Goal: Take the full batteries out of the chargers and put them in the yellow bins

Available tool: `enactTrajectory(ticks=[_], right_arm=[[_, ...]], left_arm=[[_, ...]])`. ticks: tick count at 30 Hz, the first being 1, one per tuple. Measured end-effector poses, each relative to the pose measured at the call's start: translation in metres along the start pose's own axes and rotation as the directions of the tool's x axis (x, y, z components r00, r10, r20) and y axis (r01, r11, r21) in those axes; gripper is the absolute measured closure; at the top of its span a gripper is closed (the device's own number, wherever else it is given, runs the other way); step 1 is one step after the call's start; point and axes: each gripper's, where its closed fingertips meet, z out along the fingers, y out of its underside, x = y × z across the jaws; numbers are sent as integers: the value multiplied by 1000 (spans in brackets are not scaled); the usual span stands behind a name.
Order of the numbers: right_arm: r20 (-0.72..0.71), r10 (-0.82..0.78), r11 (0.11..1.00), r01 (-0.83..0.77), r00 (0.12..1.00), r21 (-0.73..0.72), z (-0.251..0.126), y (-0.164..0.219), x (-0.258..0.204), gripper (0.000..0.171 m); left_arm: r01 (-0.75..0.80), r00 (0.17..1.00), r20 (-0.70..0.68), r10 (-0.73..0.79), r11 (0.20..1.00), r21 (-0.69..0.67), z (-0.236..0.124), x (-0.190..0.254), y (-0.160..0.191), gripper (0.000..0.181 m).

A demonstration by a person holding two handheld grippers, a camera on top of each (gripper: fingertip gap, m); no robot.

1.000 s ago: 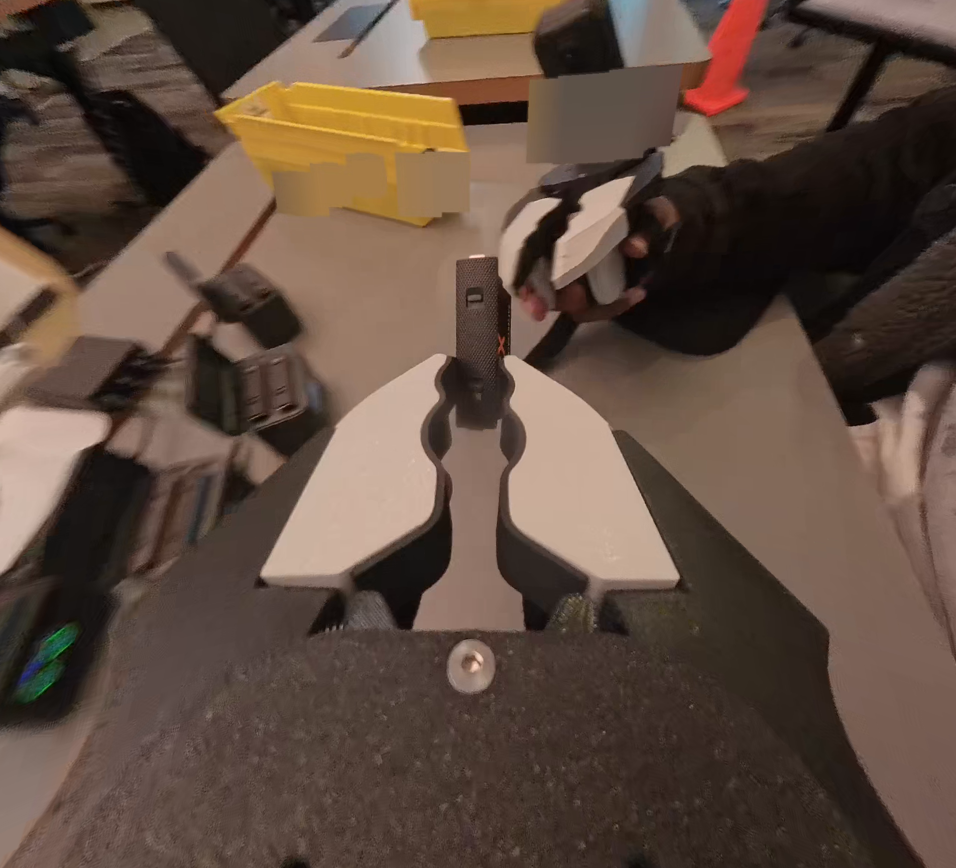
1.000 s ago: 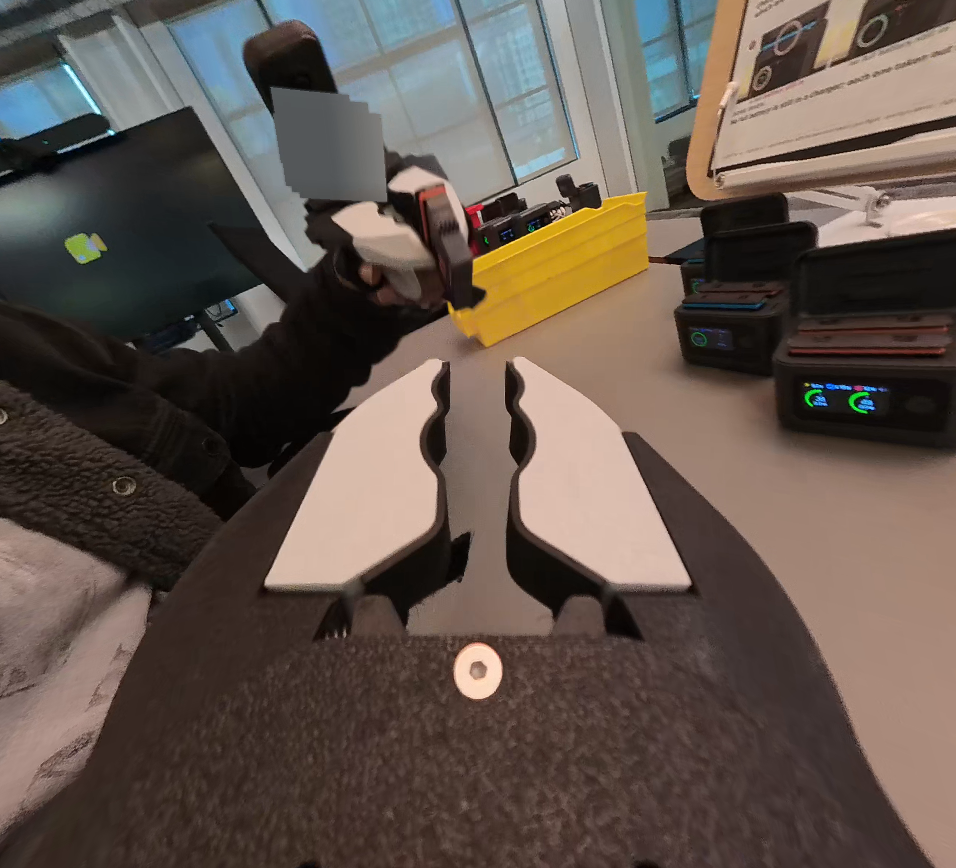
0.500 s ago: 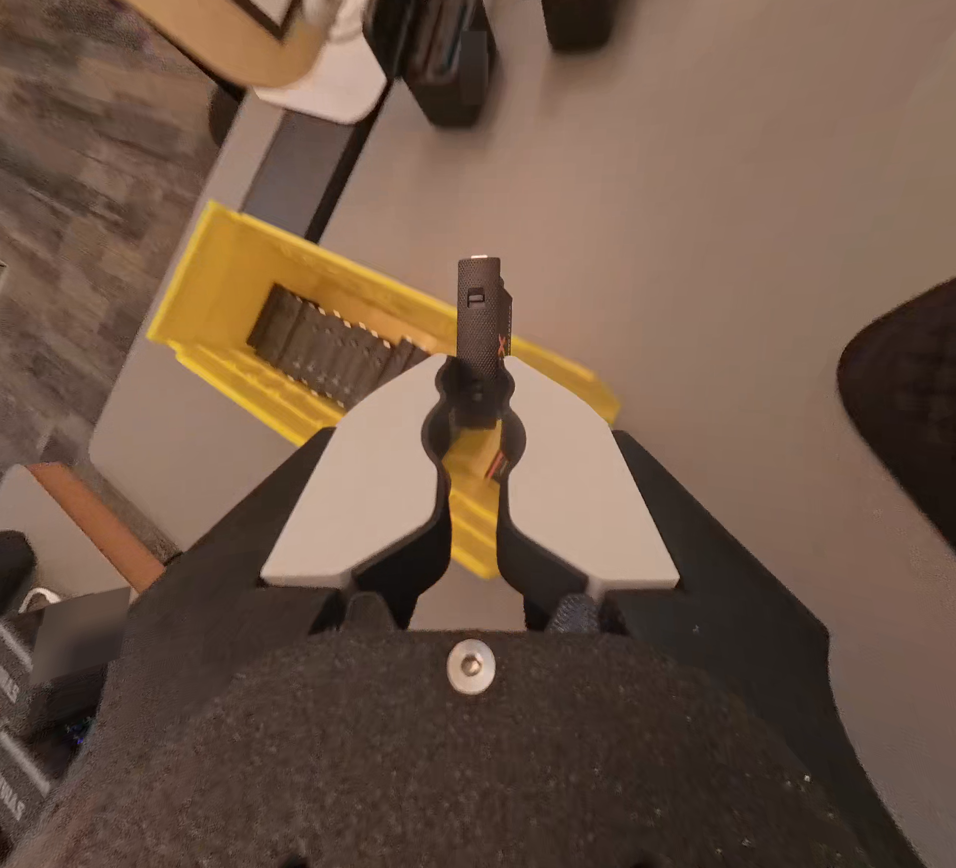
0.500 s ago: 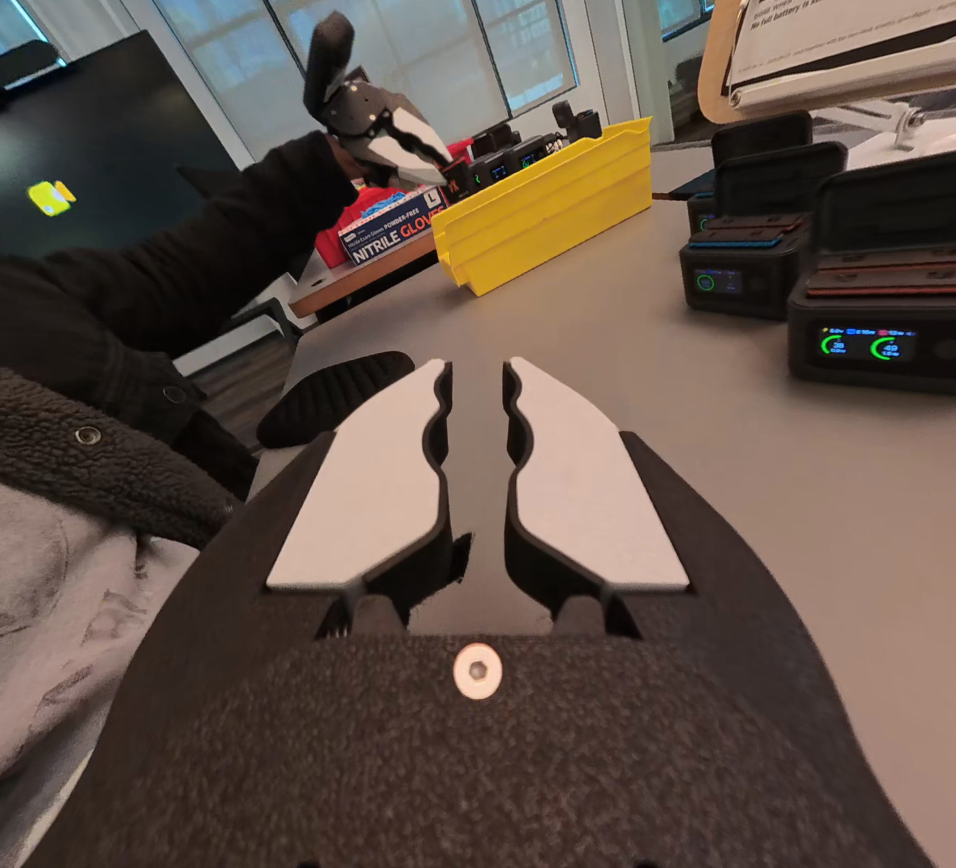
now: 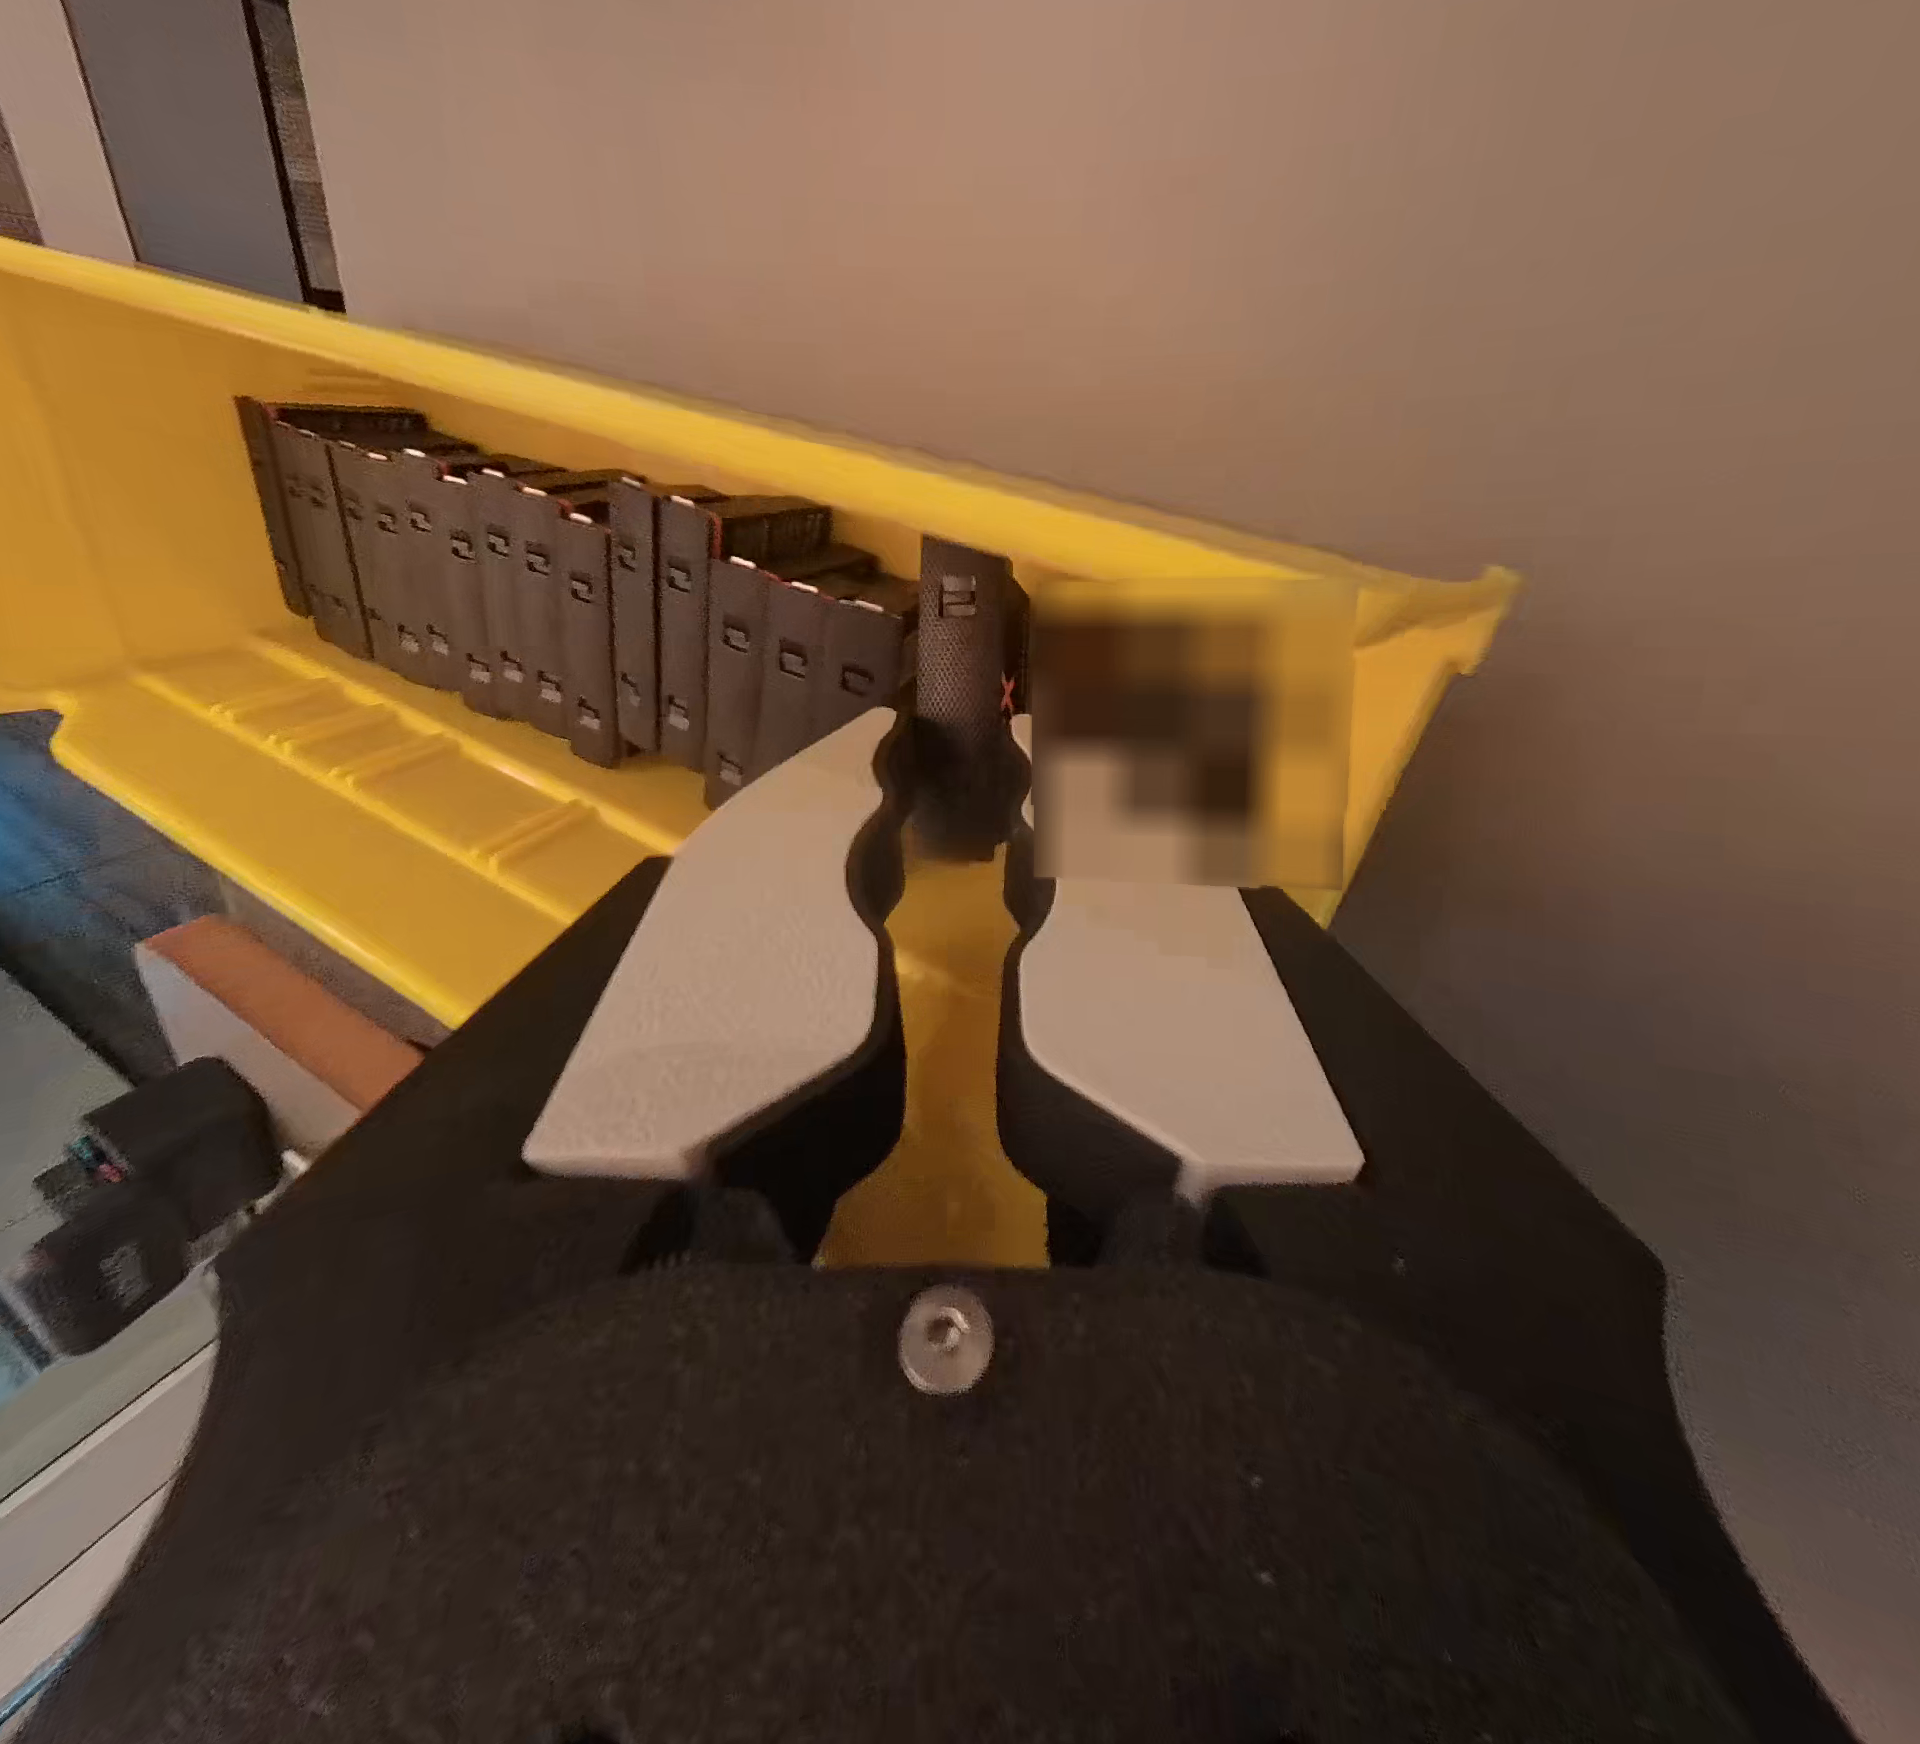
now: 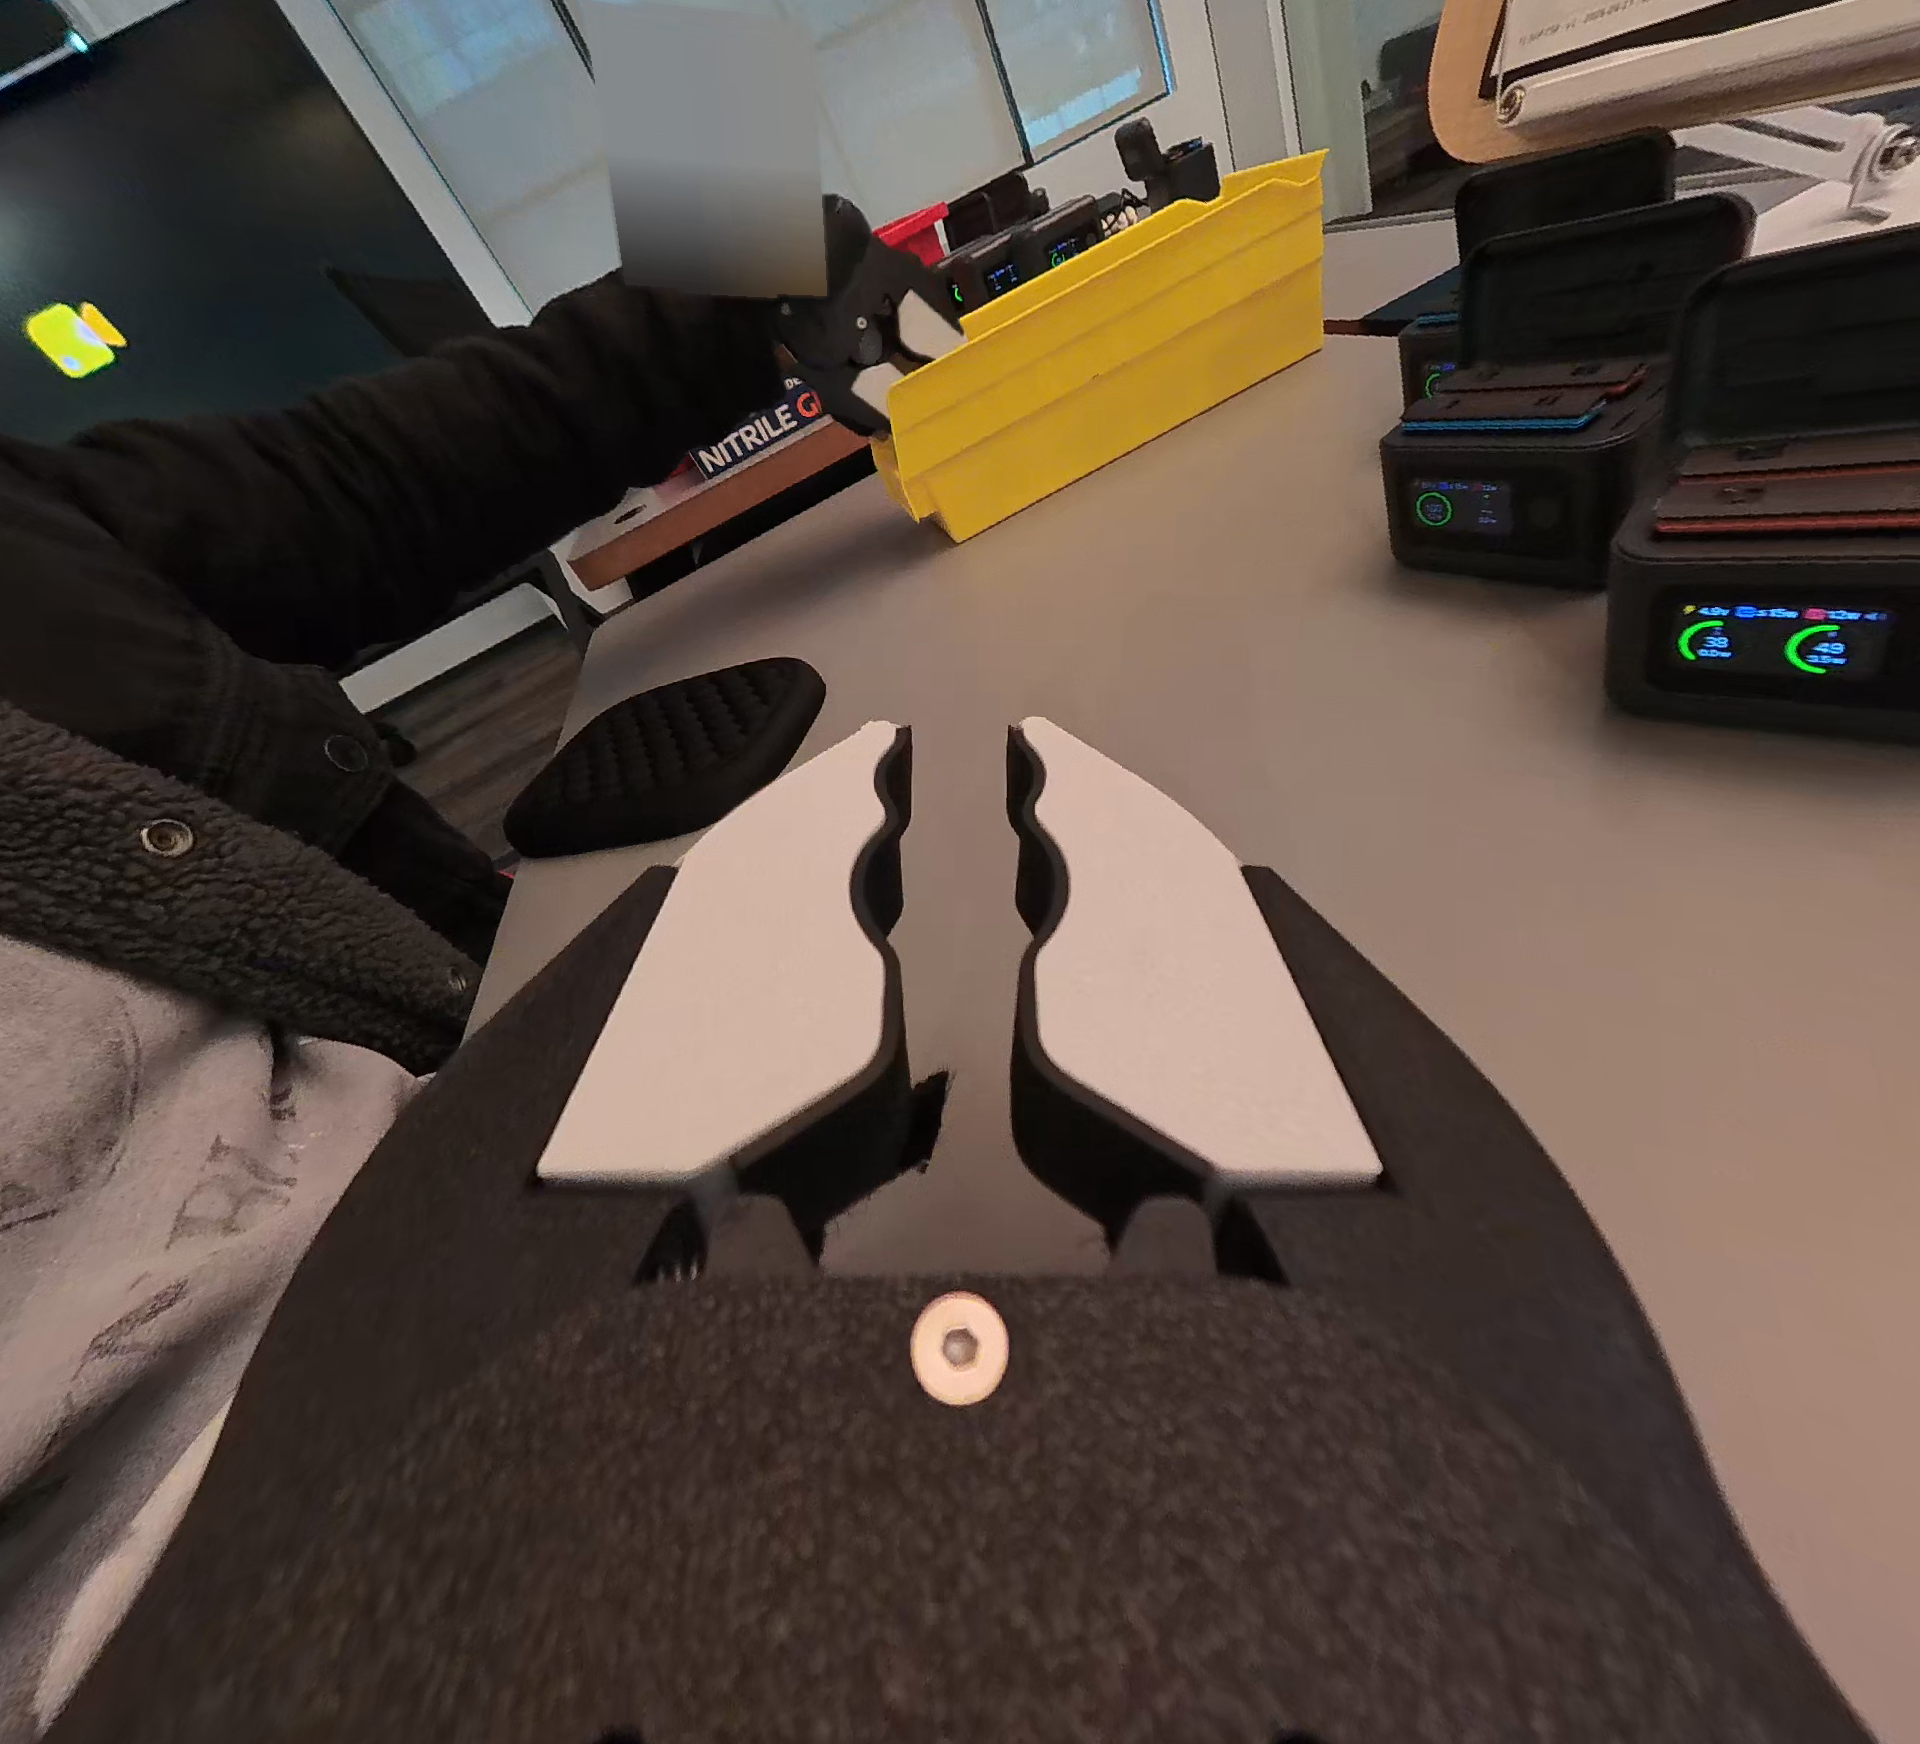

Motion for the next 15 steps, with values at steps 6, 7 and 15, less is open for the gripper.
enactTrajectory(ticks=[6, 7, 15], right_arm=[[4, -2, 1000, 2, 1000, -15, 0, 2, -1, 154], [5, -2, 1000, 3, 1000, -16, 1, 2, -1, 154], [0, -7, 1000, 7, 1000, -8, 0, 0, -1, 155]], left_arm=[[37, 998, 61, -35, 998, -41, -2, -14, 0, 154], [39, 997, 69, -36, 998, -48, -2, -15, 0, 151], [208, 918, 342, -201, 978, 17, -49, -63, 10, 162]])
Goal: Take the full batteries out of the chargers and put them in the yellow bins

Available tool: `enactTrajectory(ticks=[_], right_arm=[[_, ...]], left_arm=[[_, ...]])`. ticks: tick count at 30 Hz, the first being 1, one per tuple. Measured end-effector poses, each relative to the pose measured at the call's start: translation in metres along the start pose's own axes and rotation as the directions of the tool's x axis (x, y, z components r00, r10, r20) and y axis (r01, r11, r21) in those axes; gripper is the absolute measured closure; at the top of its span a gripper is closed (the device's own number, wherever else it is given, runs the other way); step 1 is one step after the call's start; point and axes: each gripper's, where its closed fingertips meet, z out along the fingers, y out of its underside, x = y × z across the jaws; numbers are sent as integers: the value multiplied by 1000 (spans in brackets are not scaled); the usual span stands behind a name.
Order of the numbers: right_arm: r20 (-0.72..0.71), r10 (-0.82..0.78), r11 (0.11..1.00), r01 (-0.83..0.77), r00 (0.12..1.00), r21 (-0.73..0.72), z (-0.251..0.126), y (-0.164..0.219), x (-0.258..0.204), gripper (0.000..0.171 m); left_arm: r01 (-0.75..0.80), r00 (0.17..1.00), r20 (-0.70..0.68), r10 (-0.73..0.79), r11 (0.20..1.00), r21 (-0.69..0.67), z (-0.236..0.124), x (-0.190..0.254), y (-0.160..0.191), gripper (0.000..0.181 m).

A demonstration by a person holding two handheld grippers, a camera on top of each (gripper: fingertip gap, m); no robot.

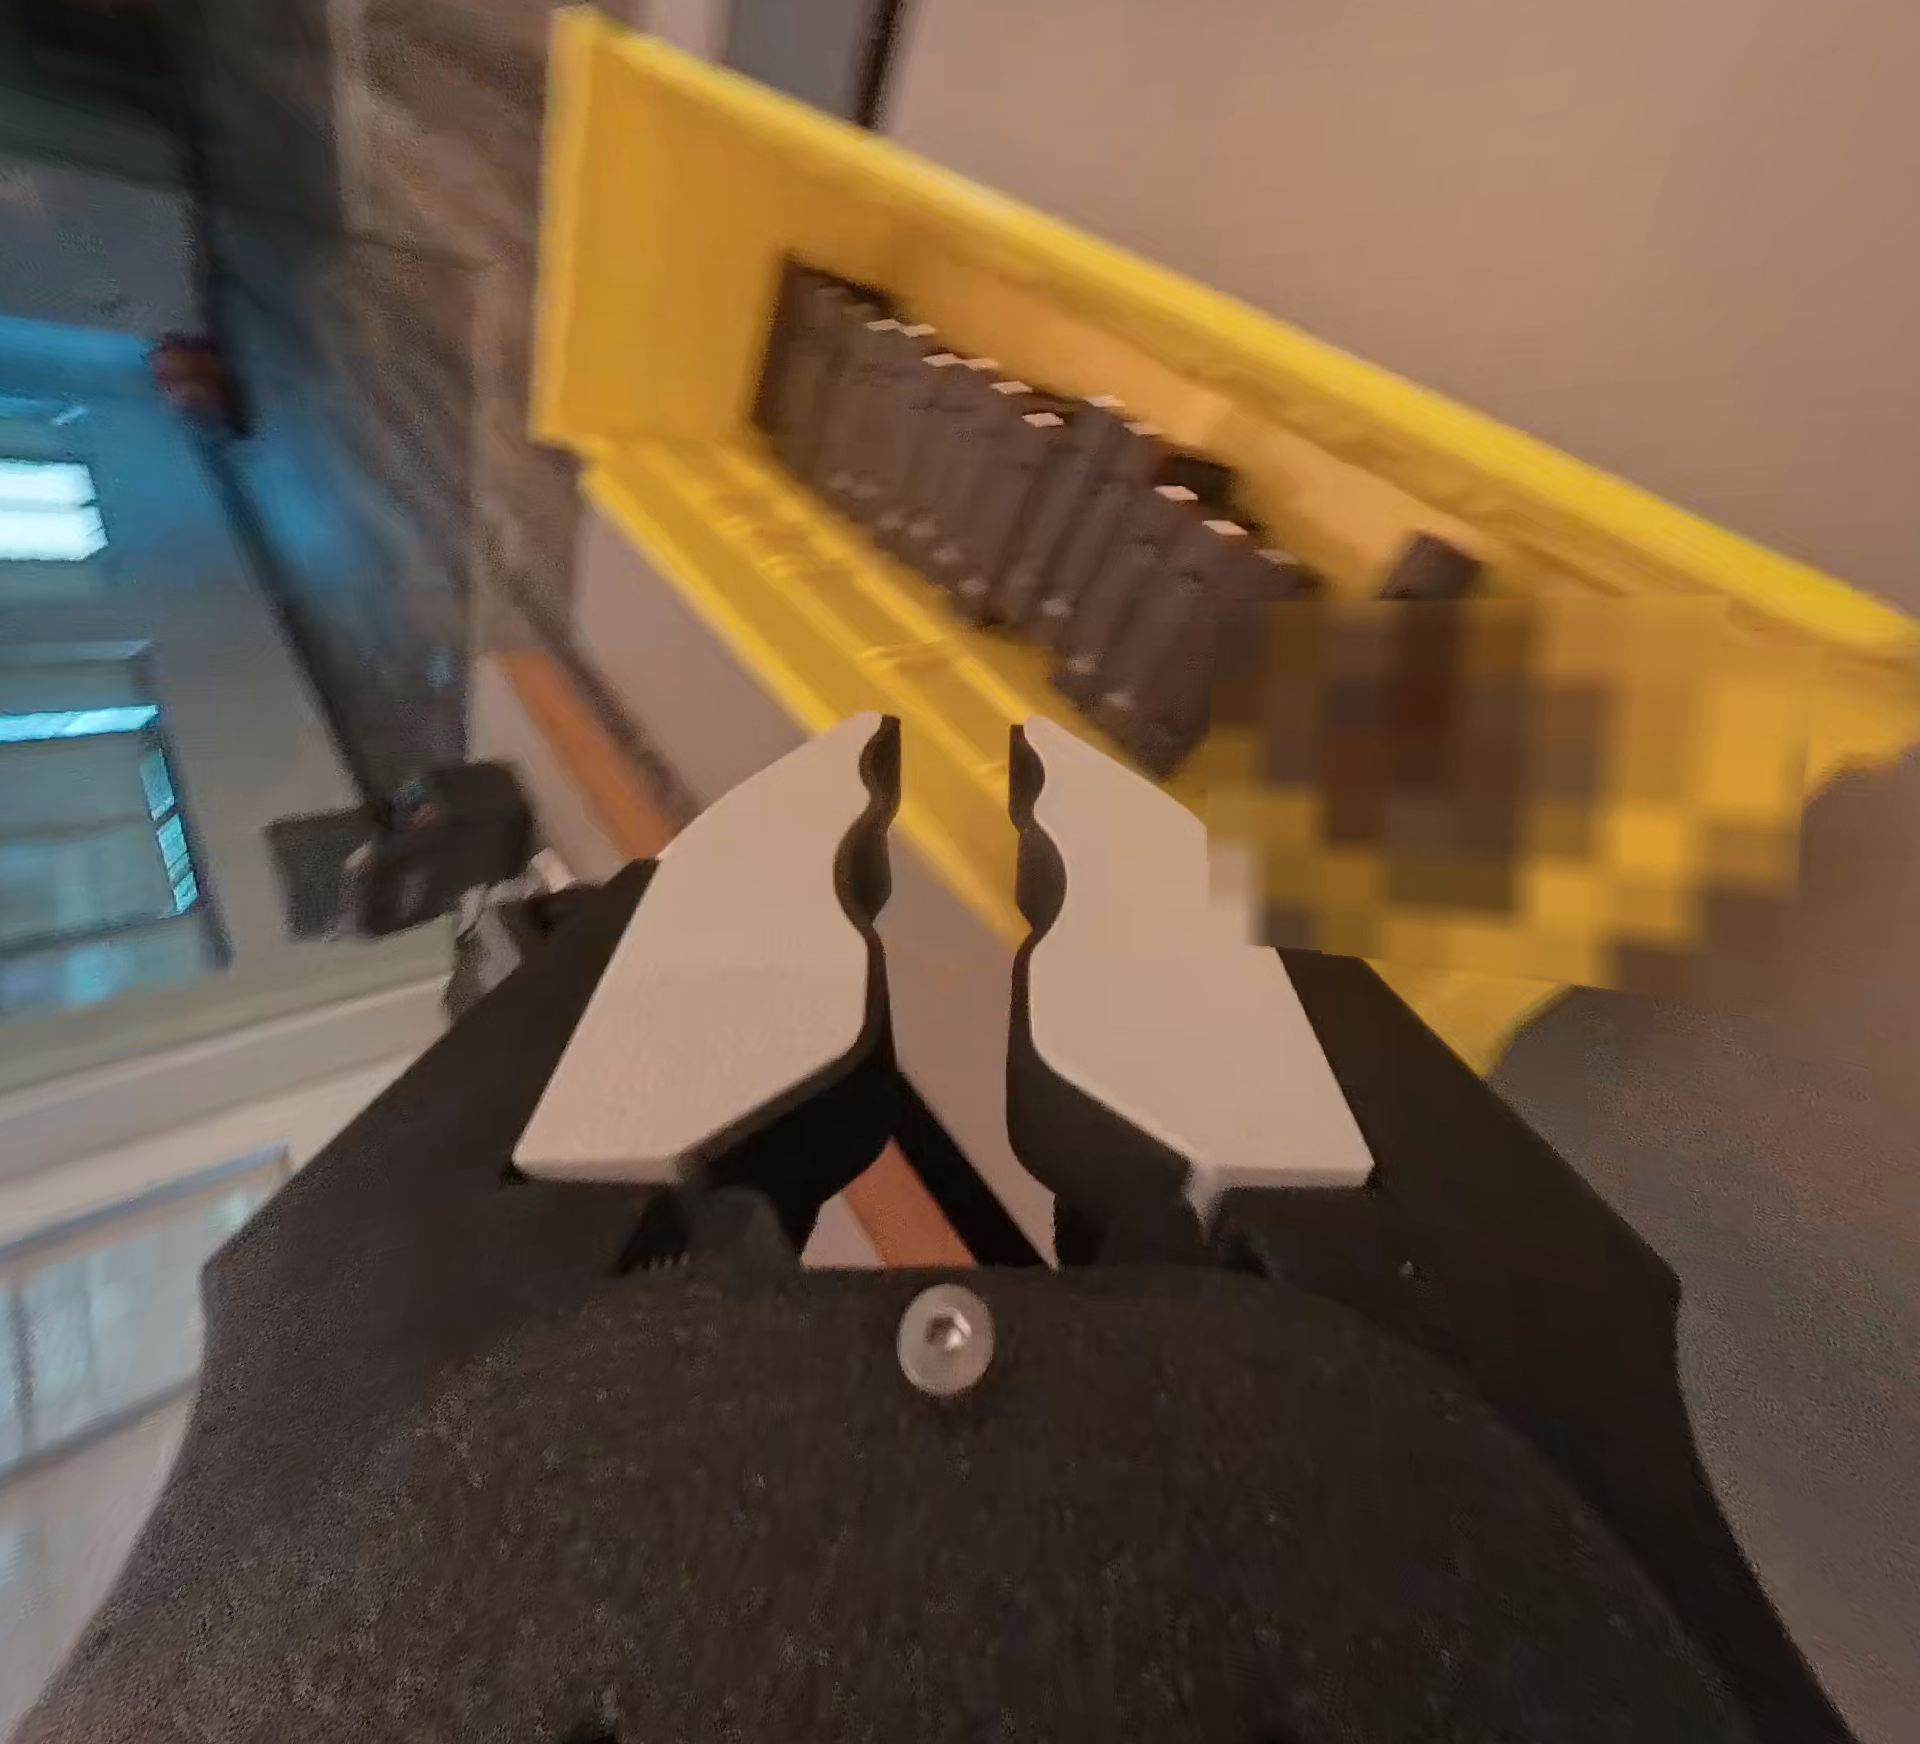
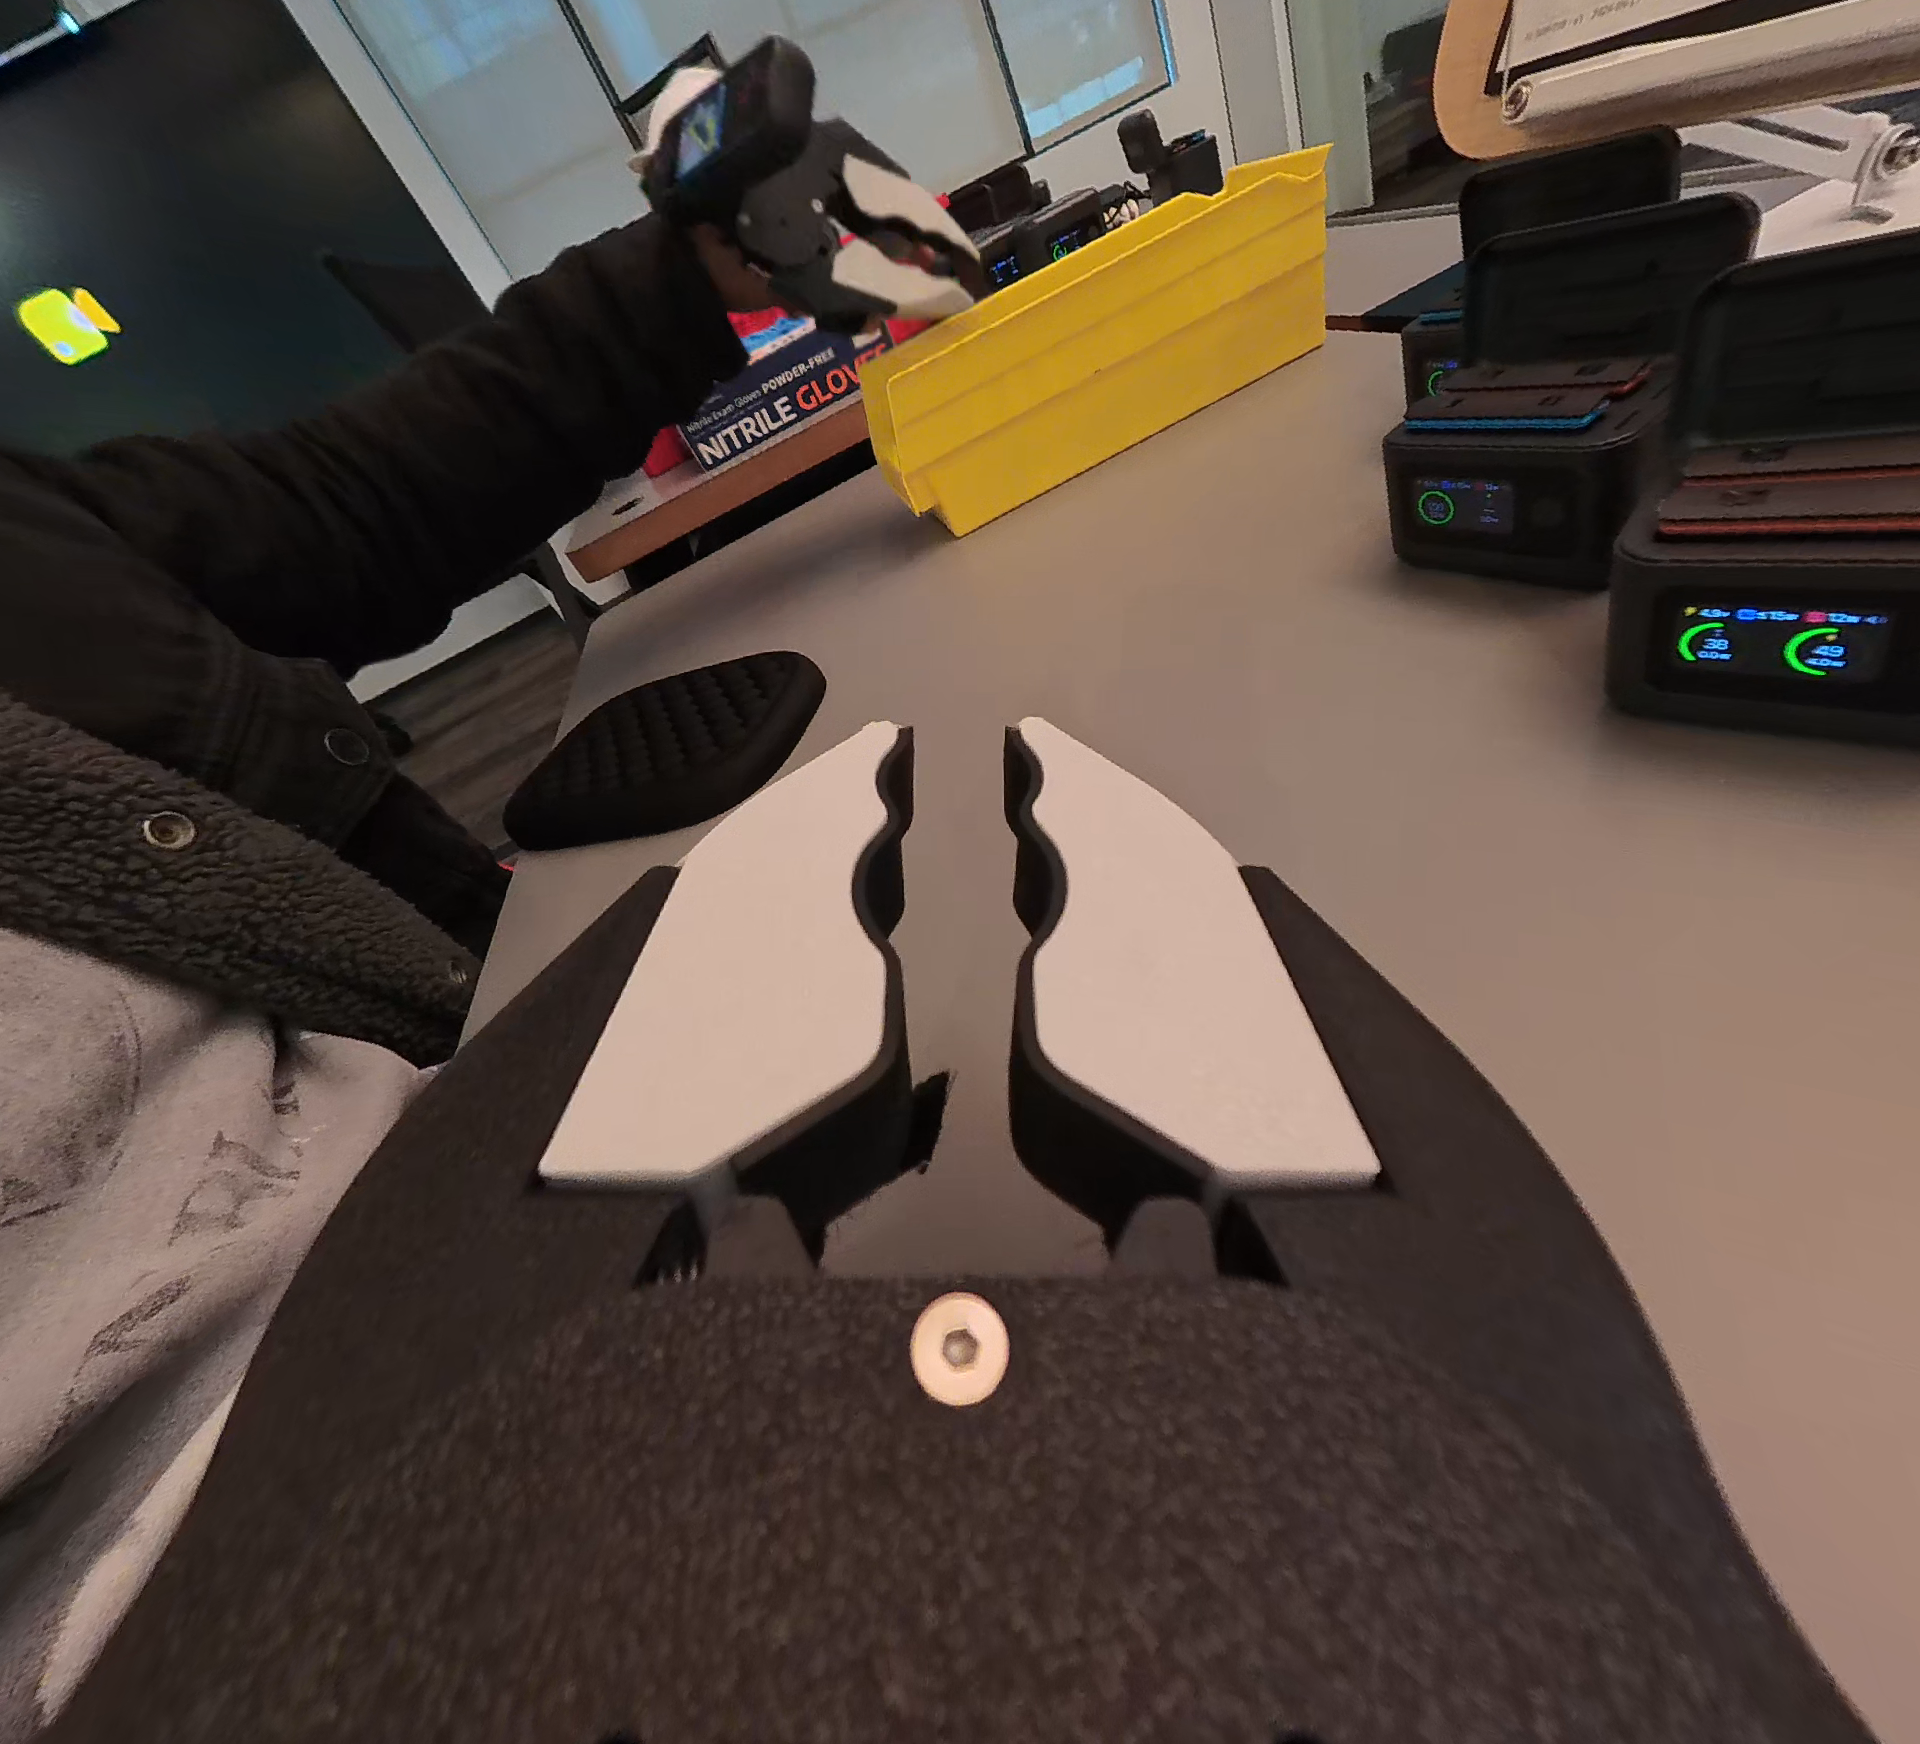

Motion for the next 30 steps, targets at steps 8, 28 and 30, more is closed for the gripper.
enactTrajectory(ticks=[8, 28, 30], right_arm=[[-42, -39, 999, 40, 998, 2, 0, -1, 4, 155], [-417, -407, 910, 402, 813, -105, -18, -14, 40, 171], [-419, -447, 892, 432, 791, -135, -17, -13, 40, 171]], left_arm=[[323, 885, 119, -450, 778, 539, -81, -23, -96, 180], [679, 653, -180, -735, 465, 567, 47, 57, -251, 179], [672, 685, -148, -713, 540, 507, 74, 60, -238, 172]])
